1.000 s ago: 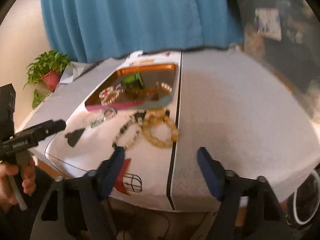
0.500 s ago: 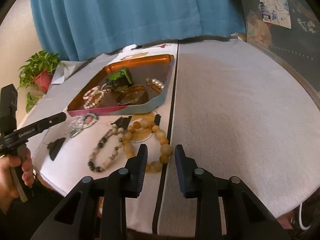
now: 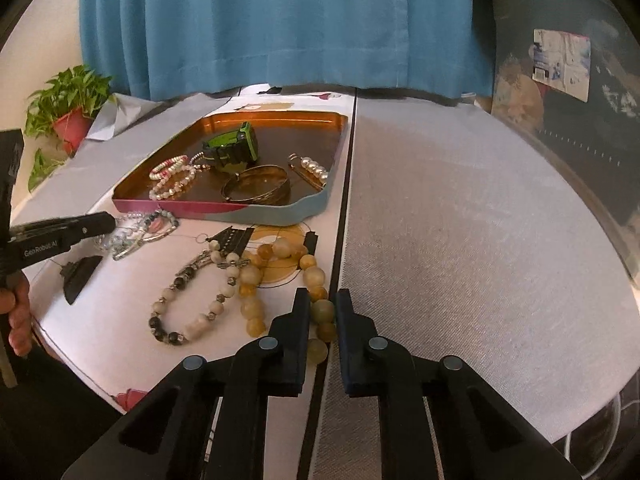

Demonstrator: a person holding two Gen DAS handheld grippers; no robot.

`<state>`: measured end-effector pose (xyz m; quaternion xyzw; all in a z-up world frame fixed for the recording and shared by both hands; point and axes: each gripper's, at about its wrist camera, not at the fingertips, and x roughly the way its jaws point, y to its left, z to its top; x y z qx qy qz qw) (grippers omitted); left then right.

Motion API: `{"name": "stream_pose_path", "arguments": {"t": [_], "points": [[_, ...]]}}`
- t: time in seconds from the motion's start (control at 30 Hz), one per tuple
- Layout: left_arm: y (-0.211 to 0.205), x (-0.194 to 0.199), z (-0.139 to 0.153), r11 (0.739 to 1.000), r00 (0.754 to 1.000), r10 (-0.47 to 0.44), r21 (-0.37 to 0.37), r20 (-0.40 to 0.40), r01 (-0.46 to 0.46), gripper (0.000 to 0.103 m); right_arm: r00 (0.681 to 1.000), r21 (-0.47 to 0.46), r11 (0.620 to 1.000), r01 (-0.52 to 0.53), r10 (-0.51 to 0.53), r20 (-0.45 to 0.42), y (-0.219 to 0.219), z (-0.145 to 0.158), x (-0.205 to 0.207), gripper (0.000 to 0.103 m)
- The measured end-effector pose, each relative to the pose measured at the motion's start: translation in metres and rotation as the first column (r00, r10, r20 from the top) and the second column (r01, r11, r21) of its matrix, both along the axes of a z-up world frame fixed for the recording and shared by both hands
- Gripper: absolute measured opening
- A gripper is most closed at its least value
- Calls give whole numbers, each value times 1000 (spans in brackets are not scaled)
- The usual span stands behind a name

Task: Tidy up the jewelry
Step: 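Reach the right gripper to the amber bead bracelet while the left reaches the clear crystal bracelet, then grasp and lift the amber bead bracelet with the right gripper while the left grasps the crystal bracelet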

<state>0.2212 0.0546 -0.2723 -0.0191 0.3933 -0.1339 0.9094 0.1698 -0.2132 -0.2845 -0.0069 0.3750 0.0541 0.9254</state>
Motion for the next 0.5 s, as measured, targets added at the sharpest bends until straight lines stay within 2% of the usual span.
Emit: {"name": "stream_pose_path", "arguments": {"t": [0.07, 0.13, 0.2, 0.3, 0.43, 0.5], "points": [[2, -5, 2, 1000, 1000, 16, 7, -2, -16, 5, 1000, 18, 1000, 2, -2, 2, -3, 2, -4, 13], [9, -14, 8, 1000, 1000, 22, -20, 3, -22, 5, 1000, 42, 999, -1, 0, 6, -8, 5, -9, 13], [14, -28, 17, 998, 1000, 11, -56, 22, -9, 5, 1000, 90, 996, -10, 8, 19, -15, 12, -18, 13], [15, -42, 23, 998, 999, -5, -61, 33, 7, 5, 998, 106, 994, -33, 28, 53, -19, 22, -34, 13], [7, -40, 19, 999, 999, -27, -24, 17, 27, 5, 998, 85, 995, -51, 48, 43, -16, 21, -36, 13], [6, -37, 14, 1000, 1000, -5, 5, -2, 5, 6, 998, 83, 995, -55, 52, 33, -15, 19, -31, 13]]}}
